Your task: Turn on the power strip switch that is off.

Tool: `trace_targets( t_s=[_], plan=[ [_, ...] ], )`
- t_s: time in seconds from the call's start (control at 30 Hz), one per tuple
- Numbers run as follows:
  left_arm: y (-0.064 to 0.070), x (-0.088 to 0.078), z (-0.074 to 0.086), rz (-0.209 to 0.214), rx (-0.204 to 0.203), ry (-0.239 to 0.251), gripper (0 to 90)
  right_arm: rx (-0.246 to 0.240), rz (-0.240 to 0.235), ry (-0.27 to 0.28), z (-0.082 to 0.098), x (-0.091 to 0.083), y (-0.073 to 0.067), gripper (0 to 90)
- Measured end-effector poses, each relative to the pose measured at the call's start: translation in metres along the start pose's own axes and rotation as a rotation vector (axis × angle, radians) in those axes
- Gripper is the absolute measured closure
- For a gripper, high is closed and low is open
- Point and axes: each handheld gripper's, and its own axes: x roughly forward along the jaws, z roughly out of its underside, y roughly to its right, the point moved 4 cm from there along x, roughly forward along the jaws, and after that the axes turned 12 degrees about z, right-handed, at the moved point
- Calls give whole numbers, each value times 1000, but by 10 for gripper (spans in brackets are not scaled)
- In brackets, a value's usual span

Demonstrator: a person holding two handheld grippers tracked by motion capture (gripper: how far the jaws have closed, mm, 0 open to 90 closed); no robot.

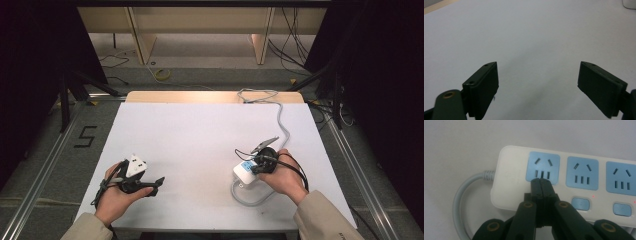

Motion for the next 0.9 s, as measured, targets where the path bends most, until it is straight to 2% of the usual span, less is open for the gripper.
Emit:
trace_targets(
  t_s=[0.2,0.9],
  plan=[
    [0,0,0,0,0,0,164,12,-9,0,1,-1,1,900],
    [0,0,0,-2,-1,1,164,47,4,74,2,-10,10,883]
  ],
)
